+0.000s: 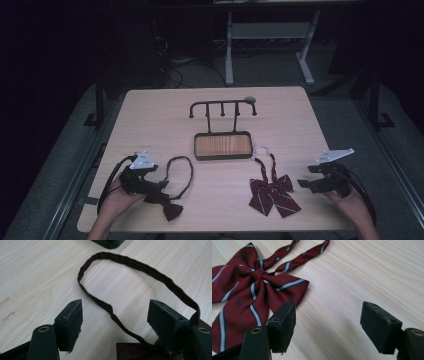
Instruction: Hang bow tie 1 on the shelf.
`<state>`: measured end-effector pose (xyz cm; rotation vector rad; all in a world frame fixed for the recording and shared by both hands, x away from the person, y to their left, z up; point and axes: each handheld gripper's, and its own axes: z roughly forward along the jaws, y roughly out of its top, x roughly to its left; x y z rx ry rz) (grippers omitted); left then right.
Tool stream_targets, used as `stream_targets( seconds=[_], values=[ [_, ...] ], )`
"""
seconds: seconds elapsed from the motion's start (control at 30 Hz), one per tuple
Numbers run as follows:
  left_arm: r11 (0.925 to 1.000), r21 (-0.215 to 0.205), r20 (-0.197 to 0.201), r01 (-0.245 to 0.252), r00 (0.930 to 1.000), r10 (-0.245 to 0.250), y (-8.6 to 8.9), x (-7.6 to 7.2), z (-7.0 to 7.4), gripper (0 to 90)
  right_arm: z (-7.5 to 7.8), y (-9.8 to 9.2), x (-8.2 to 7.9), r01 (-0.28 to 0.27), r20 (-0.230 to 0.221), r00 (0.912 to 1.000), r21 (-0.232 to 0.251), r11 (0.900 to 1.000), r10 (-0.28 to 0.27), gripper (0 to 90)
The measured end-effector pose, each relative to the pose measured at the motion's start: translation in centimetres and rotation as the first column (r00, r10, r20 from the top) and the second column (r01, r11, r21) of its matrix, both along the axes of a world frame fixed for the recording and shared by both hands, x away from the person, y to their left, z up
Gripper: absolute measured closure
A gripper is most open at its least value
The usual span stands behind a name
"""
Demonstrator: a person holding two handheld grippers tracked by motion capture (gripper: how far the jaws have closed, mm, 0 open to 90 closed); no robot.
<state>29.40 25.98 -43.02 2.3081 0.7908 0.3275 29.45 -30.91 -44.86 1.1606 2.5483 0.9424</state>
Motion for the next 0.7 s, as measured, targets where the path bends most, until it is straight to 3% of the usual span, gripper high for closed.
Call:
stream_targets(
  seconds=[0.43, 0.7],
  values=[
    [0.9997, 0.02, 0.001, 0.013, 0.9999, -0.013, 0.3, -0.2, -0.1, 28.8, 0.5, 1.4, -0.1, -0.021, -0.017, 0.9996, 0.003, 1.0, 0.021, 28.3],
    [0.9998, 0.018, 0.0, 0.005, 1.0, -0.005, 0.4, -0.2, -0.1, 28.6, 1.2, 3.2, 0.1, -0.074, -0.015, 0.9972, 0.004, 0.997, 0.074, 25.8]
  ],
)
